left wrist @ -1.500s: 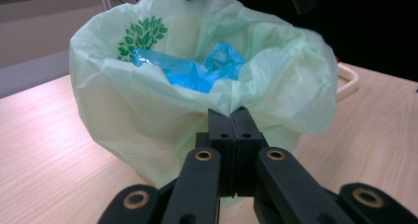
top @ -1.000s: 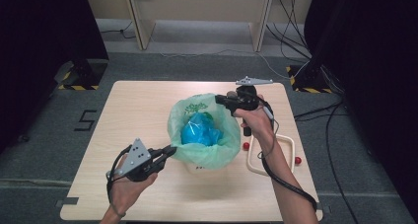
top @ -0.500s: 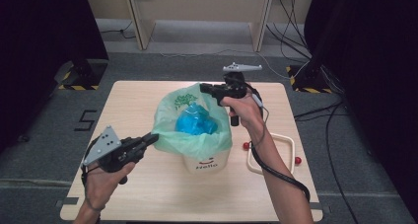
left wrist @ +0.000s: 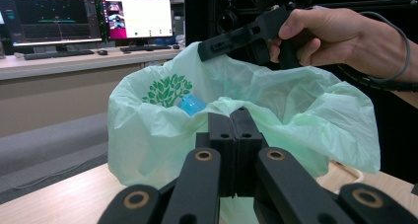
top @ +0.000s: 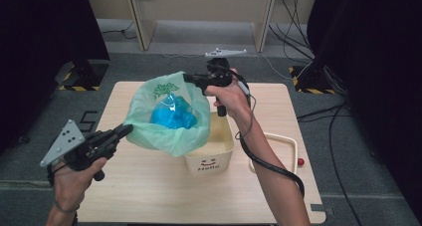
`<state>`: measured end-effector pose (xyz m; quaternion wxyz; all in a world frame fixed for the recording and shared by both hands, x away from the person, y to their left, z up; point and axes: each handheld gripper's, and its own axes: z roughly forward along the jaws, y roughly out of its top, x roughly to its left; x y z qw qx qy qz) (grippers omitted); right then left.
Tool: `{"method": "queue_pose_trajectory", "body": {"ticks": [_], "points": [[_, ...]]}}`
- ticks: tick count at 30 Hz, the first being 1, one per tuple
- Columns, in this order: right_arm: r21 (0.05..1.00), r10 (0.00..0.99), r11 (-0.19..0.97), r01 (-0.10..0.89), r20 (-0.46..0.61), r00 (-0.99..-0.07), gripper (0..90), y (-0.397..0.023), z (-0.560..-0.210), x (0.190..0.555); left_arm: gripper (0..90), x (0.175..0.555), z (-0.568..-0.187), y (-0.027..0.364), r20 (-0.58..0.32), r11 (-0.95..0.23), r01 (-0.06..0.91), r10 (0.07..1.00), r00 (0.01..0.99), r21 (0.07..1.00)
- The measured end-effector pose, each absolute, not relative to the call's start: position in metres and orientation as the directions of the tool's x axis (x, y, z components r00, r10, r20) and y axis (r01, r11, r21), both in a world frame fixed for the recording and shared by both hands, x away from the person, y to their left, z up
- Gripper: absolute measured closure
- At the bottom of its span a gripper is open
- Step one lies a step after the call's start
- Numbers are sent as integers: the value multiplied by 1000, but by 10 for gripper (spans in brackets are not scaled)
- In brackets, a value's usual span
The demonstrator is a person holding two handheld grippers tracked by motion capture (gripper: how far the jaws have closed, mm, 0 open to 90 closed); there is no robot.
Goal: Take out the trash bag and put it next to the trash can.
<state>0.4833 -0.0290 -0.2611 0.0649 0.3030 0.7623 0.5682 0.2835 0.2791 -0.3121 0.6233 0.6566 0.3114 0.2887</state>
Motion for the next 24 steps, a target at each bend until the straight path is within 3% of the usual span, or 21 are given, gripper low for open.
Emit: {"method": "queue_pose_trajectory", "body": {"ticks": [13,24], "points": [[895,511,197,400,254,-821,900,15,-260,493,894,279,-311,308,-15,-8,37,816,577,999],[875,507,237,422,259,-822,900,48,-277,497,893,275,-327,328,-25,-23,82,845,534,996]]}}
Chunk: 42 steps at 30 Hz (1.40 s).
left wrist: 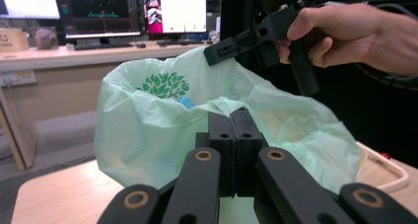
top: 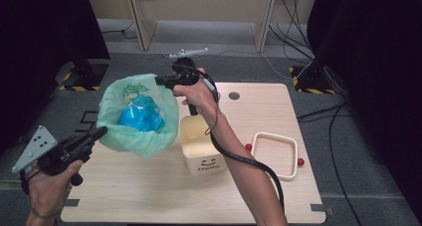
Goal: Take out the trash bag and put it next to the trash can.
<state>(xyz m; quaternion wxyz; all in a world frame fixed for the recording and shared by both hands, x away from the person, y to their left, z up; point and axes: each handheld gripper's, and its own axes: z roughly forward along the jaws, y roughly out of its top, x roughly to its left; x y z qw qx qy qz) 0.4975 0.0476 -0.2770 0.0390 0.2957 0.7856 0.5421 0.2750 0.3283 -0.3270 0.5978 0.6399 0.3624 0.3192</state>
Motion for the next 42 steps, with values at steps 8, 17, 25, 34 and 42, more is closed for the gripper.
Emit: {"method": "queue_pose_trajectory", "body": {"ticks": [8,17,25,34,42], "points": [[846,516,270,460,276,-811,899,61,-304,502,892,277,-350,338,-60,-9,133,863,501,991],[812,549,311,494,271,-790,896,63,-333,507,889,280,-379,334,-73,-43,217,865,497,975],[780,576,350,519,258,-776,887,64,-356,512,888,288,-404,331,-78,-71,283,872,482,956],[754,599,381,536,241,-764,818,64,-369,515,863,292,-415,333,-86,-84,323,874,478,943],[753,610,349,558,270,-745,584,65,-361,514,738,293,-416,331,-114,-67,346,872,476,936]]}}
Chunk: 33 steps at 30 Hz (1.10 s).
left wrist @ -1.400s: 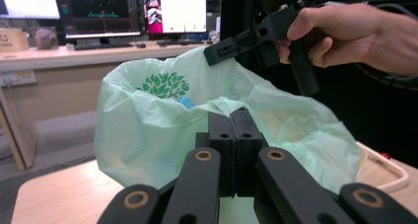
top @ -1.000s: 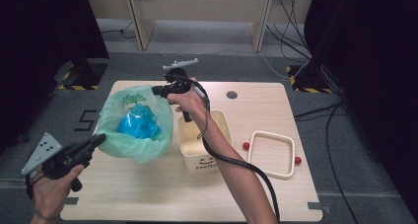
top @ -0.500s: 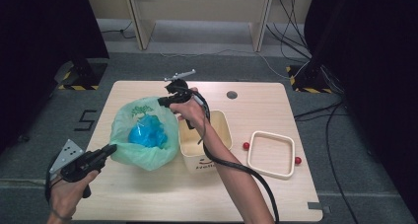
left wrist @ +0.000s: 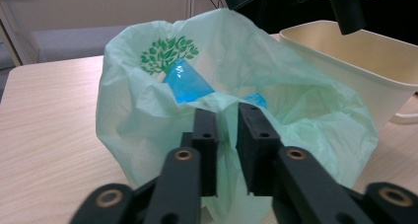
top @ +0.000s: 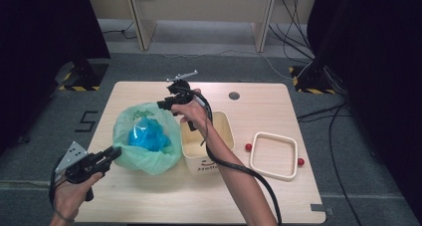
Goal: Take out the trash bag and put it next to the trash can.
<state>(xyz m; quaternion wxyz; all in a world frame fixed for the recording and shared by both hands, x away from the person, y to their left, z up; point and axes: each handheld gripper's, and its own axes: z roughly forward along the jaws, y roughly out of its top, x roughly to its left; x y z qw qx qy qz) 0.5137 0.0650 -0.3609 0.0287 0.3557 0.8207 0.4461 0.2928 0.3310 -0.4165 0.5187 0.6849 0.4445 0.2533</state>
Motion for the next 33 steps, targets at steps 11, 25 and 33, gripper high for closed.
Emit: {"method": "queue_pose_trajectory", "body": {"ticks": [11,25,33], "points": [[782,627,261,566,308,-716,436,47,-336,512,356,281,-384,338,-132,8,294,905,404,956],[802,667,194,565,314,-676,440,-8,-324,512,355,282,-376,307,-136,-17,293,858,495,956],[802,692,170,573,316,-649,390,-34,-325,510,300,286,-382,279,-140,-43,310,828,543,950]]}}
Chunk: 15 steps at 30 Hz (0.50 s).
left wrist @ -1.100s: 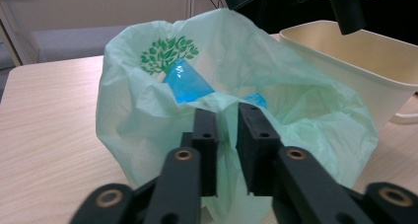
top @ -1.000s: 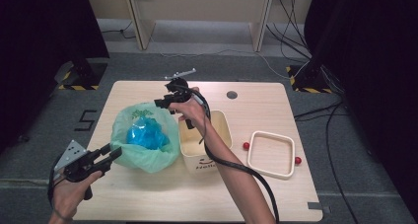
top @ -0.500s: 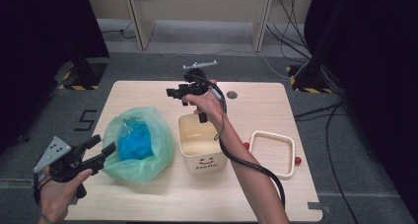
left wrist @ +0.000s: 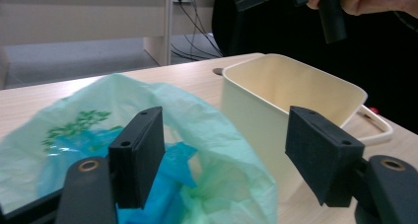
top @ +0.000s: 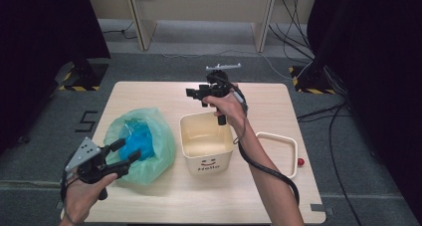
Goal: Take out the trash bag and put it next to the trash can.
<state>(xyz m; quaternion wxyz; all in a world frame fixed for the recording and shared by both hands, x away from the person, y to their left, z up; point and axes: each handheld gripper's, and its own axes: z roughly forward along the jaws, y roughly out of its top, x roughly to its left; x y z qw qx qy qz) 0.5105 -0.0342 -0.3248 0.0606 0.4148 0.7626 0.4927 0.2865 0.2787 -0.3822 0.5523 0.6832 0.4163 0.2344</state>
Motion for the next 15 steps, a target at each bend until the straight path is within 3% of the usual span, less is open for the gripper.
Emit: {"method": "queue_pose_trajectory", "body": {"ticks": [15], "points": [[815,729,148,560,292,-619,304,-89,-327,503,257,287,-386,235,-154,-79,322,755,637,943]]}}
